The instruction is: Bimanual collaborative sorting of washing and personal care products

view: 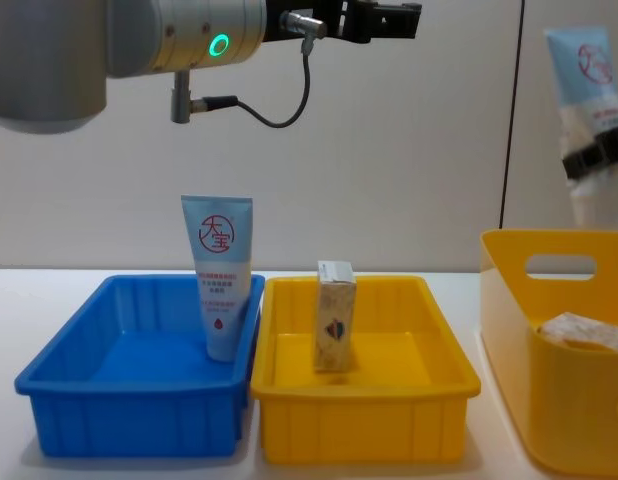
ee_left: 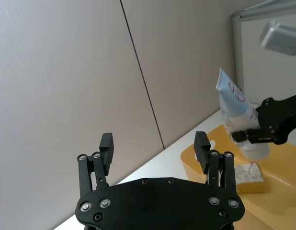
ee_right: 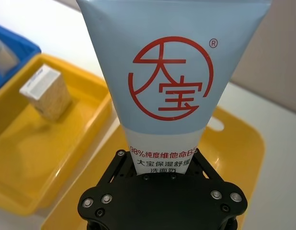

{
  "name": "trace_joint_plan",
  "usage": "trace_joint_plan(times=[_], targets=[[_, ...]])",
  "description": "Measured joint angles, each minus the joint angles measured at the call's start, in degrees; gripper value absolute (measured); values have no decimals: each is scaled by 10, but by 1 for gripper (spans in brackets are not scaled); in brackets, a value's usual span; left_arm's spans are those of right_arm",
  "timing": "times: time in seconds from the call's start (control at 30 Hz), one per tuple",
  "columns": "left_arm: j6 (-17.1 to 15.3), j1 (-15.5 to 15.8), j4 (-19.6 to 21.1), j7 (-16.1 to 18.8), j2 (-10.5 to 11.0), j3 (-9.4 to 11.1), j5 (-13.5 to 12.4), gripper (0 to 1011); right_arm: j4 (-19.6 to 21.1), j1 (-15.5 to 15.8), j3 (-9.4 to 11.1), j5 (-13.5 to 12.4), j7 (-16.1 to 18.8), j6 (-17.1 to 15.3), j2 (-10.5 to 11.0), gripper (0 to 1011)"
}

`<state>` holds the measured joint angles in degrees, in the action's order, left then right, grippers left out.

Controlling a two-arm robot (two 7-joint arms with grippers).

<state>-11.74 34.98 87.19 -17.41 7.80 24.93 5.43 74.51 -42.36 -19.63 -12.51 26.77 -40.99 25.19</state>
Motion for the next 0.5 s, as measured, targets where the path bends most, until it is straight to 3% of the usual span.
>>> trace_joint_plan(times=[0.5], targets=[[0, 0, 0, 0, 0, 0, 0, 1001, -72, -54, -52, -3, 59, -95, 13, 217]])
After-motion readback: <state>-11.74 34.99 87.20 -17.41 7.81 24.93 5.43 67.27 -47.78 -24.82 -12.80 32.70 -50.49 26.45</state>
